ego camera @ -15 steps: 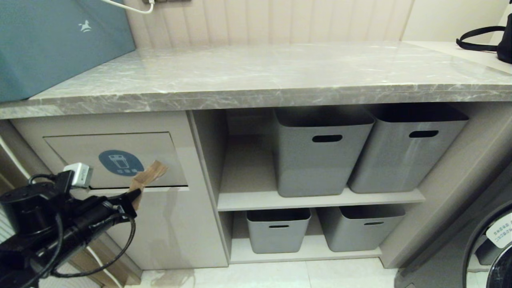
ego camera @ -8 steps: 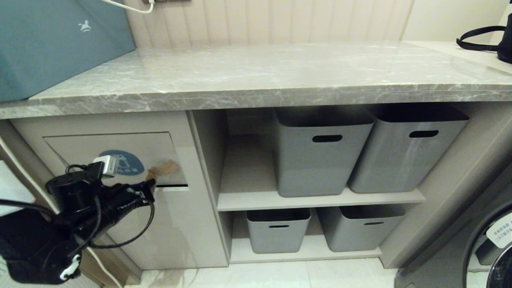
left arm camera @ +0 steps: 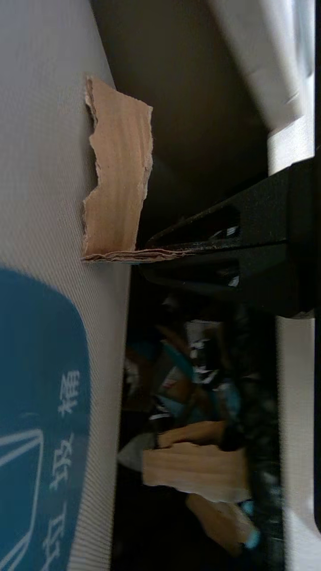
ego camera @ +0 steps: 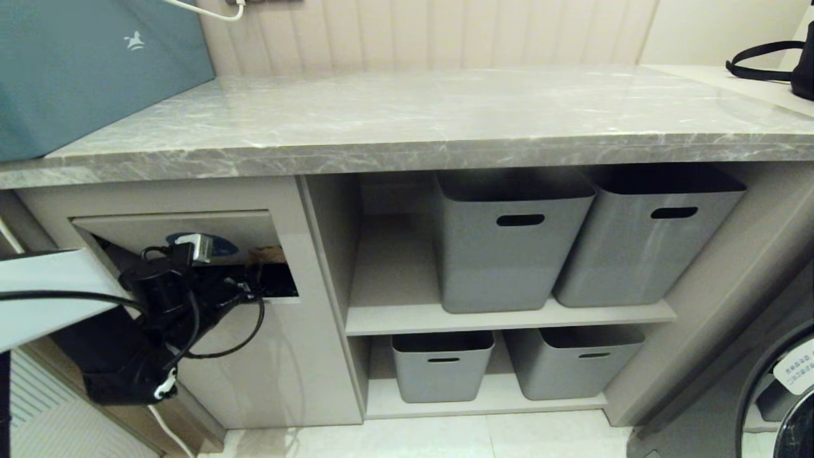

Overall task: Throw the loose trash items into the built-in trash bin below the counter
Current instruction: Put the garbage in the trash can

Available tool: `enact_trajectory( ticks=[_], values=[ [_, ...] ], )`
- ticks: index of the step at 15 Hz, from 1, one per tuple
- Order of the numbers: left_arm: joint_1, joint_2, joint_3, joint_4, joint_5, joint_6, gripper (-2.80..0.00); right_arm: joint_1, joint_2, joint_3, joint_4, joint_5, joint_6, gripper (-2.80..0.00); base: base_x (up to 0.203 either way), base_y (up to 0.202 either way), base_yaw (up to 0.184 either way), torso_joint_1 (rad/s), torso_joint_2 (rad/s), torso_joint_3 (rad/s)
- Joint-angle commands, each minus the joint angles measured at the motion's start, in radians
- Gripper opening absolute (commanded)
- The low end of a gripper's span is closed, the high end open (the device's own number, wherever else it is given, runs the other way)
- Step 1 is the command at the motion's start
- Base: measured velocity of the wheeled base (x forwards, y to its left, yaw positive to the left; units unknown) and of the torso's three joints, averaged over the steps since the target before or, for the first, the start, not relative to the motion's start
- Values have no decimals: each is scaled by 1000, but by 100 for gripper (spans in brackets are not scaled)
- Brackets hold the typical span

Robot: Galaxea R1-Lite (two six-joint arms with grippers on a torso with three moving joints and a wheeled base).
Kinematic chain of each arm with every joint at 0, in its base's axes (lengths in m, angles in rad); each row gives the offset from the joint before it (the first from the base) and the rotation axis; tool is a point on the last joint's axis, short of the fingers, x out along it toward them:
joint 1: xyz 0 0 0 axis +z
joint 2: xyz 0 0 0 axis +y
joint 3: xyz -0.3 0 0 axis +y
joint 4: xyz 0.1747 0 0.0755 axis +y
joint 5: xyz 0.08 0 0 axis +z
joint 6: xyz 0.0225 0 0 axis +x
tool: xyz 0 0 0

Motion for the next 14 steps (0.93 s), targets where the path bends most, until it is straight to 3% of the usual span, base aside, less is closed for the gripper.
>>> enact_trajectory(
  ticks=[1,9,10,14],
  values=[
    [6,34,-31,-8,0,-3,-280,0,0,0,-1,0,0,-280,0,0,0,0,0,0],
    [16,39,-51,-6,0,-3,-280,0,0,0,-1,0,0,-280,0,0,0,0,0,0],
    [16,39,-51,-6,0,-3,0,0,0,1,-1,0,0,-280,0,0,0,0,0,0],
    [16,37,-57,-7,0,-4,0,0,0,1,-1,0,0,-280,0,0,0,0,0,0]
  ],
)
